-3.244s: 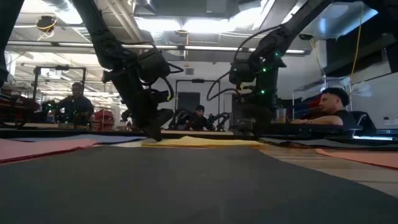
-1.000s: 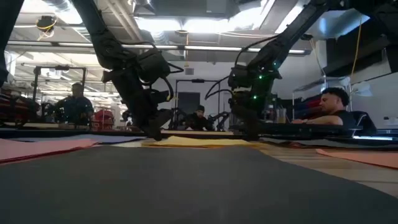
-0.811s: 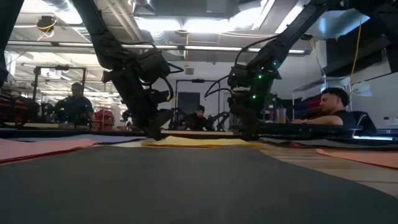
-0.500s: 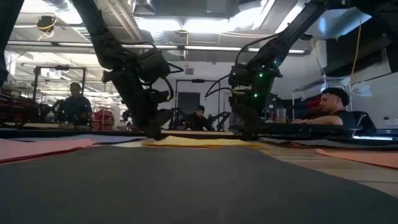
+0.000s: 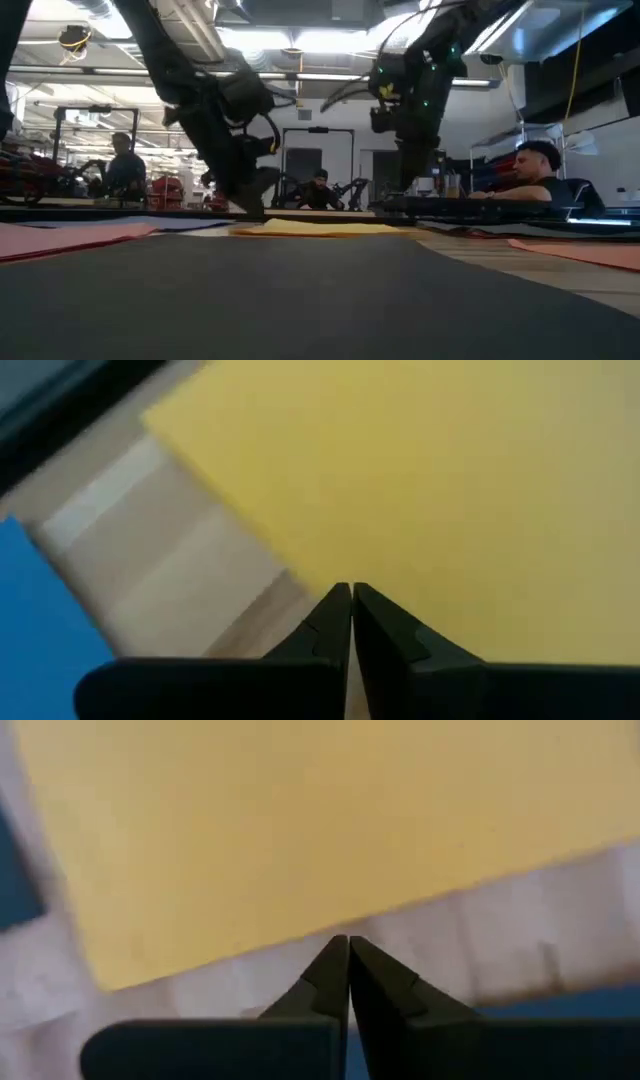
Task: Organize paper
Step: Stack the black paper on top of the other black paper
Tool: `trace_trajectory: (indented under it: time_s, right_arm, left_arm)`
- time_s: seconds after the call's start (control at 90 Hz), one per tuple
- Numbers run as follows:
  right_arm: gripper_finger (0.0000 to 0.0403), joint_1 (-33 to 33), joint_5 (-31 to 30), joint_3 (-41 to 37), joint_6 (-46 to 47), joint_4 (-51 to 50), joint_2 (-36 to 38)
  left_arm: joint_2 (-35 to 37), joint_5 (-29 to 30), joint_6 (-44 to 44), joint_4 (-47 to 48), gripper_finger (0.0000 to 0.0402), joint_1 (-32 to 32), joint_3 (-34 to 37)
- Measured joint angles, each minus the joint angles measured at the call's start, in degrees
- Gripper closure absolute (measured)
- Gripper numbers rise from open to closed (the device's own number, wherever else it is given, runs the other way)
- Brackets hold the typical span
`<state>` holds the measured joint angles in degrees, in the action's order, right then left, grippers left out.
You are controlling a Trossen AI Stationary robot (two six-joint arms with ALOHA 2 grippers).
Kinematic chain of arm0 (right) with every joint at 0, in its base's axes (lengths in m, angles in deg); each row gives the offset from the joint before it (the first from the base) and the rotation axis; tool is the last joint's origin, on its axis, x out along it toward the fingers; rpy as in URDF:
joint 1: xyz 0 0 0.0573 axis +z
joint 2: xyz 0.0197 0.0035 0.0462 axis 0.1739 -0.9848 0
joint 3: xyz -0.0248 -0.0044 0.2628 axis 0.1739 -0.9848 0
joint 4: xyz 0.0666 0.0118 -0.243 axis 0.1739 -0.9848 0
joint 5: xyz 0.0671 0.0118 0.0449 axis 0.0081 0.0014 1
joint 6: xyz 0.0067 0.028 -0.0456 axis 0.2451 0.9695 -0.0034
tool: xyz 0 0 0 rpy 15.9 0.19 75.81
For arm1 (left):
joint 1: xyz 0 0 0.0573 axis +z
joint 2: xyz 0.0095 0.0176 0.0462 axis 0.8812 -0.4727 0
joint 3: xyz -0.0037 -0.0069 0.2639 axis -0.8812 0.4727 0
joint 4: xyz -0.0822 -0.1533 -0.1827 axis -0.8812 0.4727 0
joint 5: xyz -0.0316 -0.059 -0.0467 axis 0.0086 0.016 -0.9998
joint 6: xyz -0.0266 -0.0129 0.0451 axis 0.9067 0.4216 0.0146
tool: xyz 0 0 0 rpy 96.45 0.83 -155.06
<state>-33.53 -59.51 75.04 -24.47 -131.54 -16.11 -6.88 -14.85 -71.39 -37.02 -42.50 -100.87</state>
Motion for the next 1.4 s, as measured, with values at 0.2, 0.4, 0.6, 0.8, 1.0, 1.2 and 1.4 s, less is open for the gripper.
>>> trace_trajectory:
  time_s: [0.2,0.4,0.6,0.8,1.0,1.2,1.4]
  right_arm:
    - [0.0403,5.38,-1.51,-1.13,-0.25,-3.14,1.45]
    - [0.0399,9.15,-5.16,-8.32,5.64,-5.56,6.79]
    - [0.0329,14.25,-8.18,-14.7,12.89,-3.5,6.83]
    - [0.0236,17.45,-9.91,-18.21,18.51,3.07,6.01]
    - [0.0221,18.27,-14.91,-18.23,19.46,5.09,5.75]
    - [0.0259,18.13,-18.29,-18.21,20.87,3.36,3.49]
    - [0.0367,18.27,-21.38,-18.19,21.38,0.24,2.43]
  left_arm:
    - [6.5,1.08,-1.41,0.69,0.0402,-3.48,0.0]
    - [11.7,1.08,-3.17,1.8,0.0402,-6.51,-0.04]
    - [12.73,1.12,-3.34,1.97,0.0402,-7.3,-0.04]
    - [12.73,1.17,-3.43,1.98,0.0402,-7.21,-0.04]
    - [12.73,1.21,-4.16,1.77,0.0402,-7.15,-0.04]
    - [12.73,1.21,-4.22,1.98,0.0402,-7.15,-0.04]
    - [12.73,1.21,-4.2,2.33,0.0402,-7.15,-0.04]
